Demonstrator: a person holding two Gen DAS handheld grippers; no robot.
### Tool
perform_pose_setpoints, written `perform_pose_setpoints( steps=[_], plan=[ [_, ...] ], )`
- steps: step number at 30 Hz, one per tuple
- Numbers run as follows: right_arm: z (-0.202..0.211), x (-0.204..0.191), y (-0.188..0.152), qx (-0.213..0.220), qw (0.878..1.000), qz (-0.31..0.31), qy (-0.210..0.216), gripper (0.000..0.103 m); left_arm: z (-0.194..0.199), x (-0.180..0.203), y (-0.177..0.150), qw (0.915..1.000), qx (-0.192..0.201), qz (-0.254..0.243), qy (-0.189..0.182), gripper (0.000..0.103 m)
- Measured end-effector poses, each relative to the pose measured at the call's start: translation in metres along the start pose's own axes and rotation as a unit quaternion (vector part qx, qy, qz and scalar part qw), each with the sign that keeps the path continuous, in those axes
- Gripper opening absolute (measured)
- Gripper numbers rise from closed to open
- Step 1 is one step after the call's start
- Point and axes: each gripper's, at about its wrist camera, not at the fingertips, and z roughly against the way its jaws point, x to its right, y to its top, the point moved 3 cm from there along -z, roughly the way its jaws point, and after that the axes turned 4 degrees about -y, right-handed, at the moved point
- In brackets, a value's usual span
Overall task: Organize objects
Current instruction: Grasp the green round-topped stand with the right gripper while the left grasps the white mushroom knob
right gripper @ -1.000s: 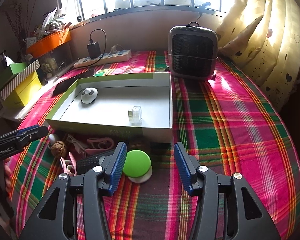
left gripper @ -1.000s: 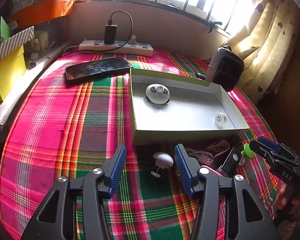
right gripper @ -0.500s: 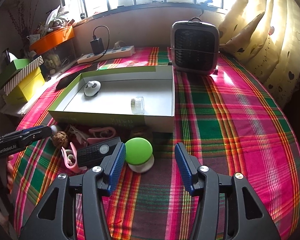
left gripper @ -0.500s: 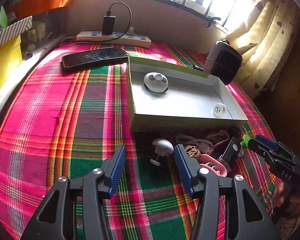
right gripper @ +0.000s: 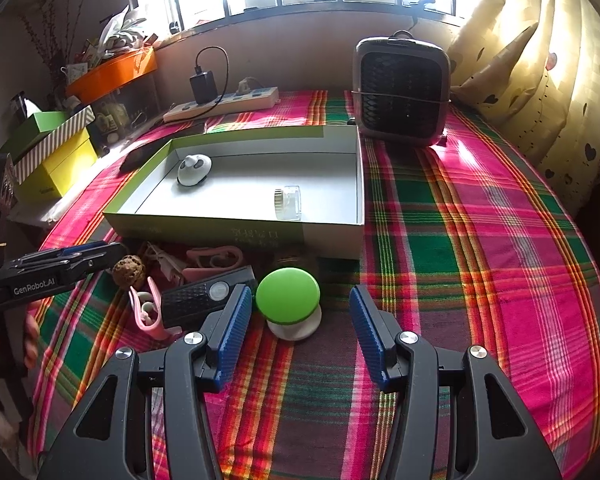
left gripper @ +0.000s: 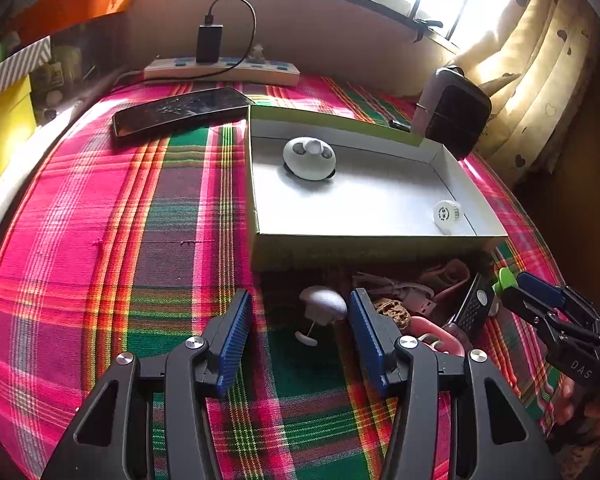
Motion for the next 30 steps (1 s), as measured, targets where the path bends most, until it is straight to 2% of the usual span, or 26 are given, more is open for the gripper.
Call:
perform_pose_setpoints(
  steps=[15,23,30],
  plan=[
    [-0.009,0.002,0.002,-0.005,1.000,0.003,-0.011,0.052,-0.002,0.000,0.001,1.0000,0.004,0.000,0.007,0.049],
    [-0.014,-0.003,0.002,-0.012,0.999,0.021,-0.024,0.052,-0.004,0.005,0.001,0.9993,0.002,-0.017,0.033,0.049],
    [-0.013,-0.005,0.002,-0.009,0.999,0.027,-0.017,0.042,-0.005,0.005,0.001,0.9993,0.002,-0.013,0.036,0.049]
  ],
)
